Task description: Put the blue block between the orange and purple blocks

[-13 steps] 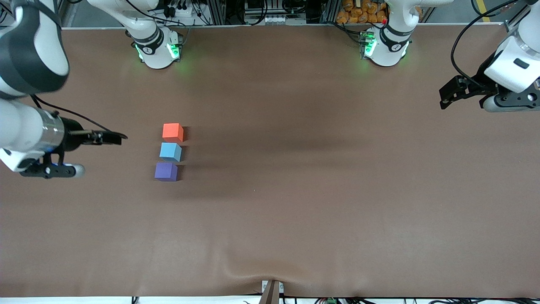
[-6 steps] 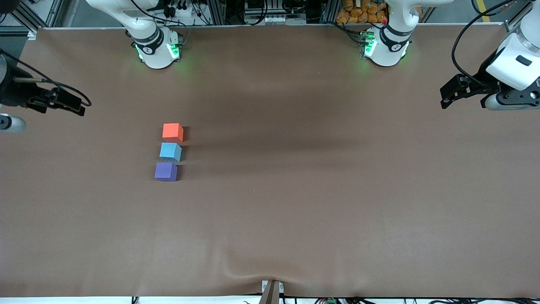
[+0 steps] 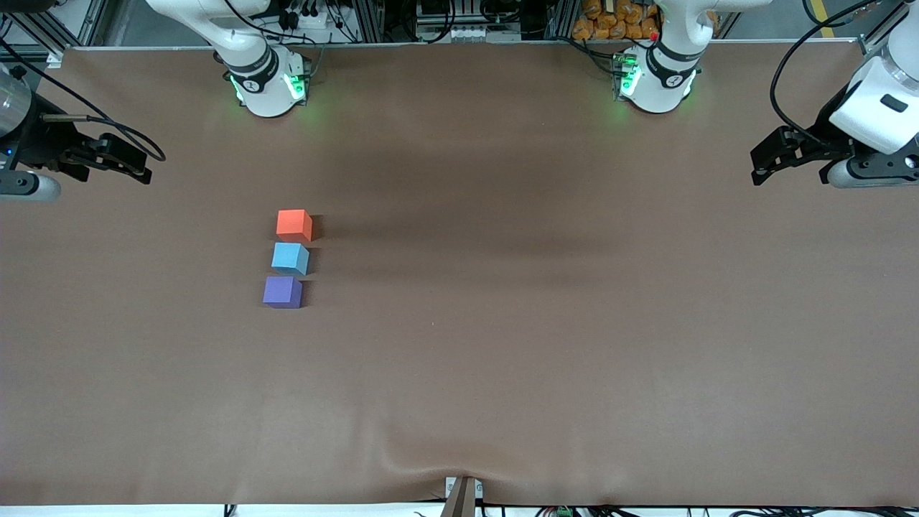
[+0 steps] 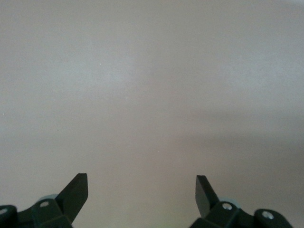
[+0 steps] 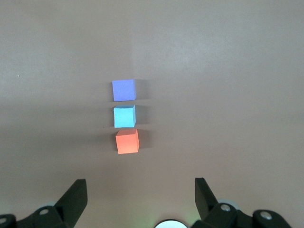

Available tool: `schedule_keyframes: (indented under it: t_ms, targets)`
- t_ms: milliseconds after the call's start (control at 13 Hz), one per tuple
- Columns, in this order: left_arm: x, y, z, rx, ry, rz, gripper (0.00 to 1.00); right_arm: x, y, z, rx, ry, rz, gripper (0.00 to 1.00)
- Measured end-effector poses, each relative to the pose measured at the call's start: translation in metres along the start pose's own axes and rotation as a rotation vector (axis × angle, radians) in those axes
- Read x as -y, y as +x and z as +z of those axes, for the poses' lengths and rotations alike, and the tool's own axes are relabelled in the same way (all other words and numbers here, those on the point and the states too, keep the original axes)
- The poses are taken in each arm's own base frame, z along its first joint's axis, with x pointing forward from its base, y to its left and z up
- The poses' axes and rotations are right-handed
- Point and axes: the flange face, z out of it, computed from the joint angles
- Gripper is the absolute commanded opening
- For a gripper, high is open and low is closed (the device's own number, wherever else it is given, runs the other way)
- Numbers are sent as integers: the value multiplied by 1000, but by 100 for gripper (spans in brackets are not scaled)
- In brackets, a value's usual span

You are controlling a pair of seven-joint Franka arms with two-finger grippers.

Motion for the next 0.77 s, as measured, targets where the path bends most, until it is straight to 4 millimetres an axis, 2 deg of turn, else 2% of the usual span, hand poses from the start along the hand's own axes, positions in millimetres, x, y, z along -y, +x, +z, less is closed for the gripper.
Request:
schedule_keyframes:
  t_ms: [769]
  targets:
    - [3,0,-1,-1,0,-6,100,0,0,-3,-14,2,-2,100]
